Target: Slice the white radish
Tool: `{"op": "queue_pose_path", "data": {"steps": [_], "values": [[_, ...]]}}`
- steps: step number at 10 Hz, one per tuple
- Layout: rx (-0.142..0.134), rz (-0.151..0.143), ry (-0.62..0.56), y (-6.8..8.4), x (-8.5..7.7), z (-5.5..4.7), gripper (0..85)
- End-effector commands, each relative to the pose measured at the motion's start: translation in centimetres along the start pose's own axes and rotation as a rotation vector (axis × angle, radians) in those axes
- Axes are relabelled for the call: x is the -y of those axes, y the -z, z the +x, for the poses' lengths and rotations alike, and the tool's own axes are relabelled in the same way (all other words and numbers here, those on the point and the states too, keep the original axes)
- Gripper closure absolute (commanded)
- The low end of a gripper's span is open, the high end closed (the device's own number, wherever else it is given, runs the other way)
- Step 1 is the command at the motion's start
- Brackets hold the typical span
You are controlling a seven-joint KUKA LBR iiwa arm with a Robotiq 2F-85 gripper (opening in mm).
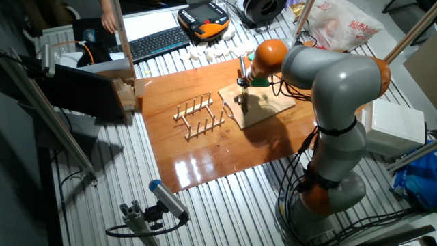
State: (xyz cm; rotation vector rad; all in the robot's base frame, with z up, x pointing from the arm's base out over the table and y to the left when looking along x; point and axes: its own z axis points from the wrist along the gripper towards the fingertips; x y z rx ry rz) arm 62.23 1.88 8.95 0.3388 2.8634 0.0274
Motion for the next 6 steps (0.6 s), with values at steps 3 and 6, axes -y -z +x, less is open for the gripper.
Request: {"op": "queue_pose_path", "data": {"steps": [3, 6], "values": [[-0.049, -0.001, 0.034, 1.83, 0.8, -1.31, 85.0], [-0.035, -0.009, 0.023, 1.13, 0.82, -0.99, 85.0]]}}
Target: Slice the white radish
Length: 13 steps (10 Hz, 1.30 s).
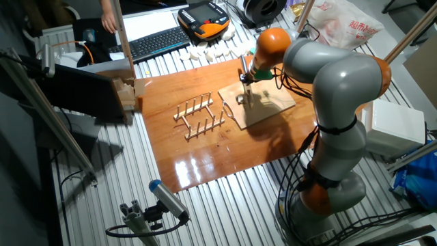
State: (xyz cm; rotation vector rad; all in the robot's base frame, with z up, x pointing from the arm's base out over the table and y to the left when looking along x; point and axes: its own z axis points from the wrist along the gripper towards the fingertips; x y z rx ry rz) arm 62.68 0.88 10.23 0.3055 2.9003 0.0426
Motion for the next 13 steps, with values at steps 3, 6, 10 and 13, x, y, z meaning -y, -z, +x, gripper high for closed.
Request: {"op": "queue_pose_path", "data": {"steps": [3, 6, 10, 13], "values": [[0.006, -0.004, -0.004, -0.4, -0.1, 0.1, 85.0], [0.009, 0.001, 0.002, -0.1, 0.0, 0.1, 85.0], [-0.001, 0.005, 0.001, 0.4, -0.2, 0.2, 85.0], [0.001, 0.0, -0.002, 0.1, -0.4, 0.3, 85.0]]}}
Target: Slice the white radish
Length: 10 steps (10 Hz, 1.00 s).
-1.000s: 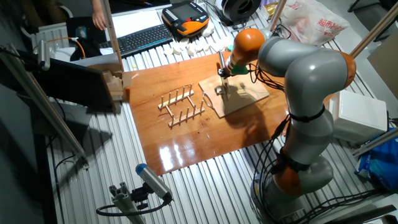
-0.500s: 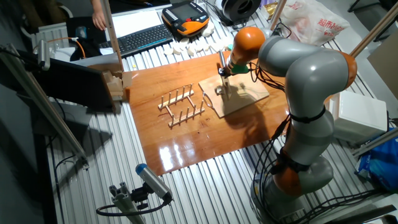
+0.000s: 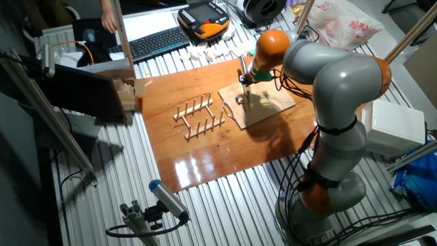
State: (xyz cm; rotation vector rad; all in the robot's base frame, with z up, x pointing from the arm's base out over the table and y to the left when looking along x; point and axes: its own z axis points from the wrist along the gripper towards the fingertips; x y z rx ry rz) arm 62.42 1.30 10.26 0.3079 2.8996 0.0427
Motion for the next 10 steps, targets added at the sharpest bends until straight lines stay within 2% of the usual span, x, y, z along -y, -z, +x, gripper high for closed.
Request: {"op": "queue_pose_path", "data": {"steps": [1, 10], "values": [[0.0, 0.0, 0.0, 0.0, 0.0, 0.0, 85.0], [0.01, -0.014, -0.006, -1.3, 0.0, 0.4, 85.0]]}}
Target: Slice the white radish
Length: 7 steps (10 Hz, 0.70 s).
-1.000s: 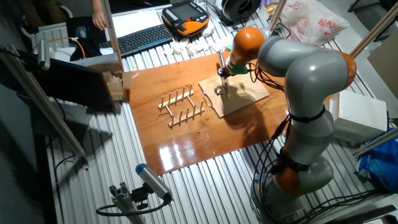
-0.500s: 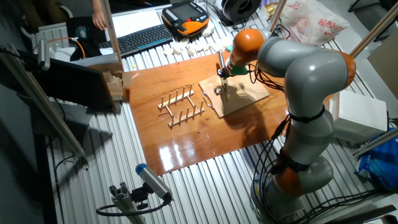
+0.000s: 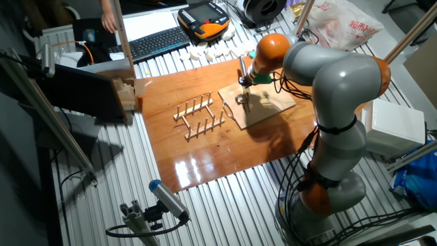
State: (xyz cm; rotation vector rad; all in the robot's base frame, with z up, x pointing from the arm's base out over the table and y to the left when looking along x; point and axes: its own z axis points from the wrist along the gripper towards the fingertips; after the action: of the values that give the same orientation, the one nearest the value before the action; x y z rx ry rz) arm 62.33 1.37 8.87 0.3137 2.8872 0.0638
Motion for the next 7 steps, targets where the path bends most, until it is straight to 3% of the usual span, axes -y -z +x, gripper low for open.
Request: {"op": "queue_pose_path", "data": {"steps": [1, 3, 5, 7], "values": [[0.001, -0.001, 0.0, -0.1, 0.0, 0.1, 85.0], [0.009, -0.007, -0.001, -0.4, 0.2, 0.2, 85.0], [0.055, -0.022, 0.008, -0.5, 0.4, 0.3, 85.0], [0.045, -0.008, 0.01, 0.9, 0.0, -0.1, 85.0]]}}
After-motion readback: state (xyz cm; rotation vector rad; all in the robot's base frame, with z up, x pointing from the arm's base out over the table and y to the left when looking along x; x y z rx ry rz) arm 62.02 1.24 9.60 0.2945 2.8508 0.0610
